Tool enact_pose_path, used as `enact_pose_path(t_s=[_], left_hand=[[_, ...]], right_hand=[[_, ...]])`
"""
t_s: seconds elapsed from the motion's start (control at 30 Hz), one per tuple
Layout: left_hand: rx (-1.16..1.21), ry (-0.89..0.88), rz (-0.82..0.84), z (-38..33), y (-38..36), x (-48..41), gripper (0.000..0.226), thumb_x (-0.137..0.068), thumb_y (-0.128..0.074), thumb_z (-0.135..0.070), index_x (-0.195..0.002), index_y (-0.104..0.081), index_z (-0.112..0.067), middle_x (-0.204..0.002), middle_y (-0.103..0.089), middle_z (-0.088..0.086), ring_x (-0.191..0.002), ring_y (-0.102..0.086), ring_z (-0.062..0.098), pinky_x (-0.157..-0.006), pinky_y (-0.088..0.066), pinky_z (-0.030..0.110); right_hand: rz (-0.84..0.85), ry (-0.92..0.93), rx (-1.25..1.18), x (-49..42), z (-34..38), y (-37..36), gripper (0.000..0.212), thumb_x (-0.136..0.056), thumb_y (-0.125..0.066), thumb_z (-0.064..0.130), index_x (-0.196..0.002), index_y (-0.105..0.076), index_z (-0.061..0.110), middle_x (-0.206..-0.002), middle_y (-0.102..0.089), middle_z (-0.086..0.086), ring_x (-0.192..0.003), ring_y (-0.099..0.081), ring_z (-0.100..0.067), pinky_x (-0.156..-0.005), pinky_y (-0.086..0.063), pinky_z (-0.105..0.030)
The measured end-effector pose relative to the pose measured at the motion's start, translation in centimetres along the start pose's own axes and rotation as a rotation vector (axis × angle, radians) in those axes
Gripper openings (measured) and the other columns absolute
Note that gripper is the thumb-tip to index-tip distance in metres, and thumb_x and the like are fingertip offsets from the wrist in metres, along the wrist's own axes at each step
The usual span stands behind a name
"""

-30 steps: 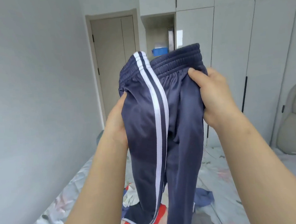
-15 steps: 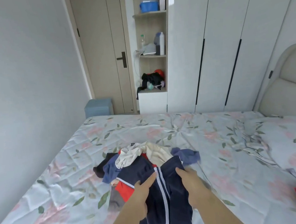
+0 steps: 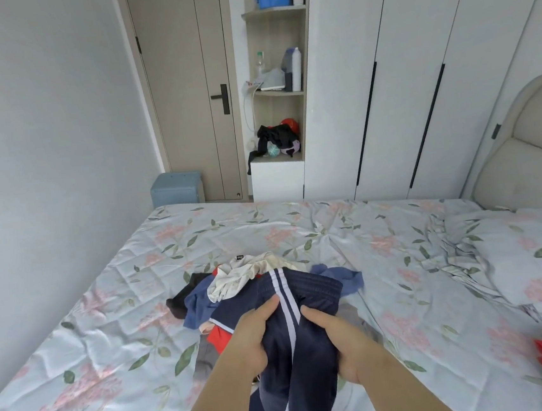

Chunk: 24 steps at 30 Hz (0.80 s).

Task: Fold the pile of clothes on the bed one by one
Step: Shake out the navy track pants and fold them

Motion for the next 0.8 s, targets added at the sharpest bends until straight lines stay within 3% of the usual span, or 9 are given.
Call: enact_pose_path(t_s=[0.1,0.17,0.2,0.3,0.37,0.43,0.57,0.7,0.8], left_hand=[[-0.017,-0.083,-0.016,-1.1,-0.3,-0.6,0.022,-0.09,-0.064,-0.021,-0.103,-0.067,-0.003,-0.091,-0.074,0.014,-0.084,-0.069,0.027,-0.071,-0.054,0.036],[-0.077,-0.153,-0.051,-1.2,-0.2,-1.3,0.028,-0.088,-0.066,-0.028,-0.107,-0.062,-0.009,-0.097,-0.072,0.011,-0.09,-0.068,0.026,-0.082,-0.055,0.04],[-0.115,-0.178,-0.058,-1.2,-0.4,-1.2,0.037,-0.084,-0.07,-0.035,-0.111,-0.059,-0.012,-0.102,-0.07,0.009,-0.094,-0.067,0.026,-0.089,-0.053,0.041],[-0.383,-0.147,-0.039,-0.4,-0.8,-1.2,0.093,-0.061,-0.077,-0.059,-0.137,-0.038,-0.024,-0.131,-0.054,-0.001,-0.117,-0.055,0.023,-0.102,-0.044,0.04],[-0.5,-0.12,0.023,-0.2,-1.3,-0.9,0.079,-0.072,-0.077,-0.048,-0.136,-0.039,-0.022,-0.128,-0.055,-0.004,-0.118,-0.053,0.02,-0.101,-0.043,0.035],[-0.501,-0.127,0.067,-0.9,-1.9,-1.1,0.051,-0.08,-0.074,-0.03,-0.122,-0.056,-0.009,-0.108,-0.069,0.0,-0.103,-0.064,0.02,-0.095,-0.049,0.037],[-0.247,-0.2,0.036,-5.3,-3.3,-1.4,0.021,-0.092,-0.059,-0.012,-0.108,-0.063,0.001,-0.085,-0.072,0.013,-0.075,-0.068,0.024,-0.066,-0.056,0.032],[-0.037,-0.192,0.124,-10.1,-6.5,0.1,0.022,-0.097,-0.052,-0.019,-0.111,-0.061,-0.004,-0.09,-0.068,0.011,-0.079,-0.064,0.023,-0.066,-0.051,0.033],[0.037,-0.195,0.116,-13.7,-8.1,1.7,0.028,-0.097,-0.053,-0.023,-0.115,-0.06,-0.003,-0.093,-0.066,0.012,-0.078,-0.061,0.024,-0.07,-0.049,0.035]], right_hand=[[-0.031,0.054,0.057,-0.2,0.9,-0.2,0.021,-0.09,-0.063,0.017,-0.108,-0.068,0.007,-0.095,-0.074,-0.012,-0.09,-0.07,-0.026,-0.077,-0.055,-0.034],[-0.102,0.119,0.069,-0.6,1.6,-0.1,0.019,-0.09,-0.063,0.014,-0.107,-0.068,0.005,-0.094,-0.073,-0.014,-0.09,-0.069,-0.028,-0.076,-0.055,-0.035],[-0.123,0.14,0.049,-0.8,1.9,-0.1,0.019,-0.091,-0.062,0.014,-0.106,-0.067,0.005,-0.095,-0.073,-0.014,-0.09,-0.069,-0.029,-0.074,-0.055,-0.034],[-0.166,0.18,-0.019,-1.4,2.6,0.0,0.019,-0.092,-0.06,0.014,-0.108,-0.066,0.005,-0.098,-0.072,-0.016,-0.091,-0.068,-0.03,-0.07,-0.054,-0.033],[-0.189,0.192,-0.037,-1.6,3.1,0.2,0.02,-0.092,-0.06,0.014,-0.109,-0.065,0.003,-0.099,-0.071,-0.018,-0.09,-0.068,-0.03,-0.072,-0.054,-0.034],[-0.17,0.199,-0.046,-1.4,3.9,0.2,0.02,-0.091,-0.062,0.013,-0.107,-0.066,0.002,-0.097,-0.071,-0.018,-0.087,-0.068,-0.03,-0.073,-0.055,-0.035],[-0.03,0.225,0.01,-0.4,6.1,-0.3,0.018,-0.087,-0.065,0.007,-0.104,-0.067,0.003,-0.098,-0.072,-0.018,-0.089,-0.069,-0.03,-0.08,-0.055,-0.038],[0.01,0.207,0.252,-0.2,9.0,-0.9,0.027,-0.084,-0.068,0.004,-0.111,-0.065,0.005,-0.103,-0.072,-0.015,-0.098,-0.068,-0.03,-0.093,-0.051,-0.046],[-0.038,0.25,0.252,1.1,13.8,-0.8,0.018,-0.086,-0.065,0.002,-0.104,-0.064,0.001,-0.098,-0.071,-0.016,-0.087,-0.068,-0.028,-0.081,-0.055,-0.042]])
Point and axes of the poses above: each hand's wrist, its own x-axis away from the middle knuckle, its own y-axis out of the back of the hand, z = x × y, the point moved 3 cm from there along -x, towards the middle knuckle
